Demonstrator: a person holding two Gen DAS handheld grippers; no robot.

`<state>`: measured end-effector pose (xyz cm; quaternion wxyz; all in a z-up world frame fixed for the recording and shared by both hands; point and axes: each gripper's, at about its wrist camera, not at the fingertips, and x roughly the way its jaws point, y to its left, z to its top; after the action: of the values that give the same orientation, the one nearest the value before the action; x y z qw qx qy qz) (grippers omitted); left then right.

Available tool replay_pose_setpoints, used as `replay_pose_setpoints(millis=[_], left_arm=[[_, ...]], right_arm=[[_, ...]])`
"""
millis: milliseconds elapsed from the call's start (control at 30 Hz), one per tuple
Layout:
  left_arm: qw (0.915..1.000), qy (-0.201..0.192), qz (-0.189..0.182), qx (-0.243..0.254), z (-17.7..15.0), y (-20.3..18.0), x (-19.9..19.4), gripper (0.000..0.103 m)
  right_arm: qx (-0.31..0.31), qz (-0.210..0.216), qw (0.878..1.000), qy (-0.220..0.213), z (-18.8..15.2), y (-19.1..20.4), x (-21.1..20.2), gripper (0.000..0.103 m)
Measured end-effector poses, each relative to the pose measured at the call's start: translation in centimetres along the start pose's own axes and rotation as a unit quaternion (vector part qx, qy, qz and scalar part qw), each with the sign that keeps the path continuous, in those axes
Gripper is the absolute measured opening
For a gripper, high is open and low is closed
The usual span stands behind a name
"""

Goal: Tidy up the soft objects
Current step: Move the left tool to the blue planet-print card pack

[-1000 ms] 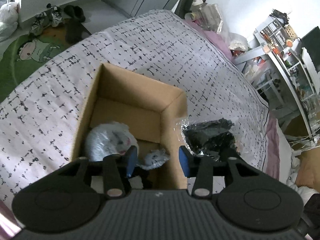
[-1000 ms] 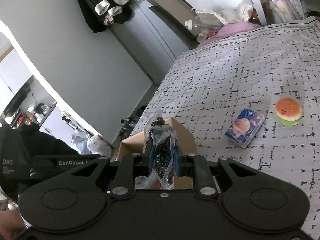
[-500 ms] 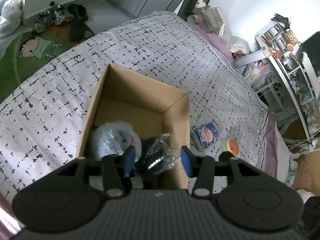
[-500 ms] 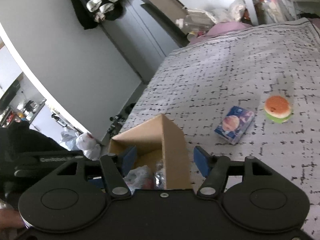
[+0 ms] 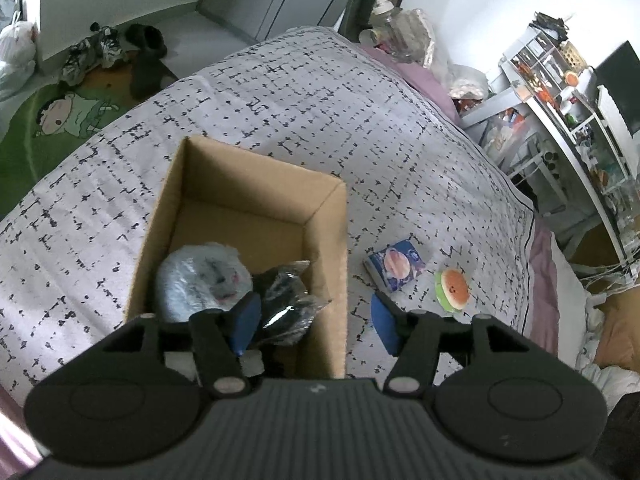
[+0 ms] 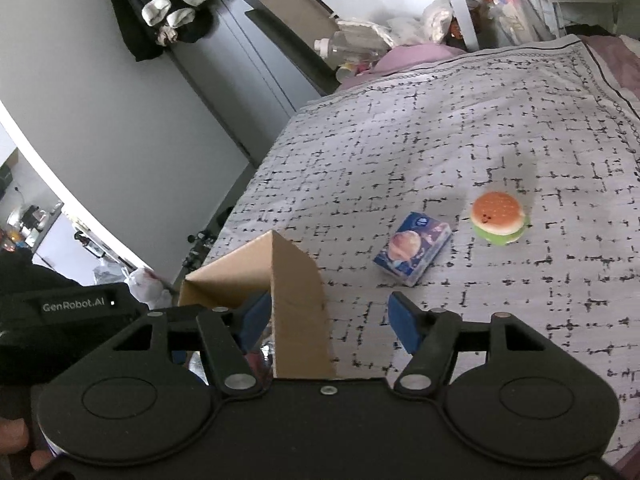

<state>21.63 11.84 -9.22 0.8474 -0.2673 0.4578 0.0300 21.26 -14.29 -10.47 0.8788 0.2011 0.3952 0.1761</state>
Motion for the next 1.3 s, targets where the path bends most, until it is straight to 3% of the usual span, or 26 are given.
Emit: replay_pose_setpoints(millis=[333,667,800,867,933,1000,1067,1300], left_arm=[[0.9996,0.006,0.010,0.025,-0.5,-3.5,1.1,0.060],[0.9991,0.007,0.009,0.040,-0.4,-7.4,2.6,0.060],[0.9989,0.009,0.012,0.044,-0.4,-8.5,3.6,0.060],[0.9988,0.012,0.012,0.045,-0.4,-9.0,4.1,0.064],[0.9989,0.013,0.005,0.045,-0.4,-9.4,4.6,0.073],[0.9987,0.014,0.000,0.048,-0.3,-9.9,5.0,0.075],[0.9985,0.020,-0.002,0.051,-0.1,-10.4,5.5,0.076],[0.9977,0.032,-0.005,0.059,0.3,-11.7,7.5,0.084]], right_arm=[[0.018,-0.022,1.000,-0.012,1.3,-2.4,-1.5,0.077],[0.046,-0.050,0.998,-0.019,2.5,-5.4,-1.7,0.079],[0.036,-0.087,0.995,-0.030,3.0,-6.4,-1.4,0.079],[0.039,-0.096,0.994,-0.031,3.2,-7.0,-1.3,0.079],[0.045,-0.097,0.994,-0.029,3.3,-7.5,-1.1,0.079],[0.048,-0.100,0.994,-0.026,3.4,-7.8,-0.9,0.083],[0.052,-0.107,0.993,-0.027,3.4,-8.1,-0.6,0.094],[0.070,-0.114,0.991,-0.025,3.7,-9.1,0.0,0.102]])
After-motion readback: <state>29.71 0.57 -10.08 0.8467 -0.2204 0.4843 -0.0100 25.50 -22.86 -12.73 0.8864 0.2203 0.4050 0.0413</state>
